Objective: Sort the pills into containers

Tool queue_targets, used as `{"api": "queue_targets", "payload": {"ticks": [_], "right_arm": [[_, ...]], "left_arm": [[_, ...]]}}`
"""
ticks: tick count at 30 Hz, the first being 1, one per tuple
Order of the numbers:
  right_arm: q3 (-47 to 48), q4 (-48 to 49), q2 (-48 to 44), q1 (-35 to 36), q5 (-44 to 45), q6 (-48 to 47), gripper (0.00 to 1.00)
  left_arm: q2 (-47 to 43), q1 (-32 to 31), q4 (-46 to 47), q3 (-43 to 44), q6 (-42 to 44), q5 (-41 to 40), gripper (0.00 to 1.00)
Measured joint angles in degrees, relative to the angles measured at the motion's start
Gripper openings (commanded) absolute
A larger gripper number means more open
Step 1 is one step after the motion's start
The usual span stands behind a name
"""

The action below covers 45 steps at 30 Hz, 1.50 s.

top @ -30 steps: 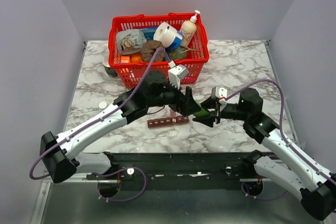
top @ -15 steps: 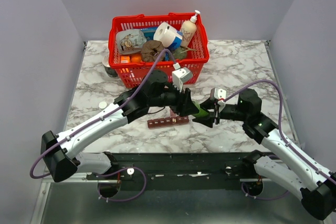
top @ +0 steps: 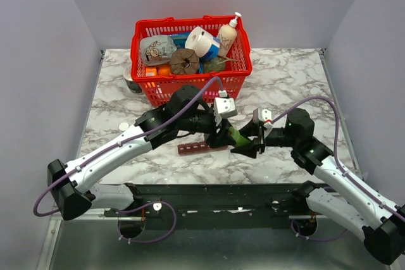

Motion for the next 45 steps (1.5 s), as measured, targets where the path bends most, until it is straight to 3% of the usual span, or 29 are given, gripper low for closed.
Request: {"api": "queue_targets", "payload": {"ticks": [3, 14, 17, 18, 20, 21, 22, 24, 26, 30, 36, 41, 45], "right_arm": [[-1.2, 1.7, 0.2, 0.0, -1.9, 2.6, 0.01], [-3.4, 8.5, 1.3, 0.1, -7.8, 10.4, 0.01], [-4.0, 9.4, 1.6, 0.1, -8.1, 12.0, 0.01], [-4.1, 9.6, 1.6, 0.1, -8.2, 12.3, 0.01], [-4.3, 9.9, 1.6, 0.1, -8.2, 13.0, 0.01], [-4.3, 10.1, 1.6, 0.1, -8.3, 13.2, 0.0], [-4.3, 10.3, 1.6, 0.1, -8.4, 13.4, 0.01], [-4.3, 10.4, 1.4, 0.1, -8.8, 14.6, 0.01], [-4.3, 10.4, 1.2, 0.1, -9.2, 15.0, 0.01], [-4.3, 10.3, 0.6, 0.1, -9.4, 15.0, 0.01], [-4.3, 10.2, 0.0, 0.1, -9.4, 13.8, 0.01], [-4.3, 9.0, 0.0, 0.1, -9.4, 12.4, 0.01], [-4.3, 8.3, 0.0, 0.1, -9.1, 11.5, 0.0]], "left_arm": [[0.0, -0.7, -1.2, 0.0, 5.0, 0.9, 0.05], [0.4, -1.5, -12.4, 3.3, 36.1, 7.2, 0.06], [0.4, -1.5, -14.2, 3.3, 40.8, 7.5, 0.25], [0.5, -1.6, -14.5, 3.3, 41.6, 7.6, 0.48], [0.5, -1.5, -14.5, 3.3, 41.7, 7.7, 0.65], [0.5, -1.5, -14.2, 3.2, 41.2, 7.8, 0.79], [0.3, -1.5, -13.7, 3.0, 40.7, 7.8, 0.84], [-1.1, -1.5, -10.1, 0.8, 38.6, 7.5, 0.95], [-3.9, -1.4, -5.0, -3.2, 35.4, 7.1, 0.99], [-9.1, -0.5, 3.3, -8.9, 26.8, 6.8, 0.99], [-12.6, 4.0, 15.7, -10.9, 6.3, 6.7, 0.99], [-8.8, 9.9, 19.8, -10.6, -14.4, 9.8, 0.99], [-3.9, 10.5, 18.7, -9.8, -24.7, 11.7, 0.99]]}}
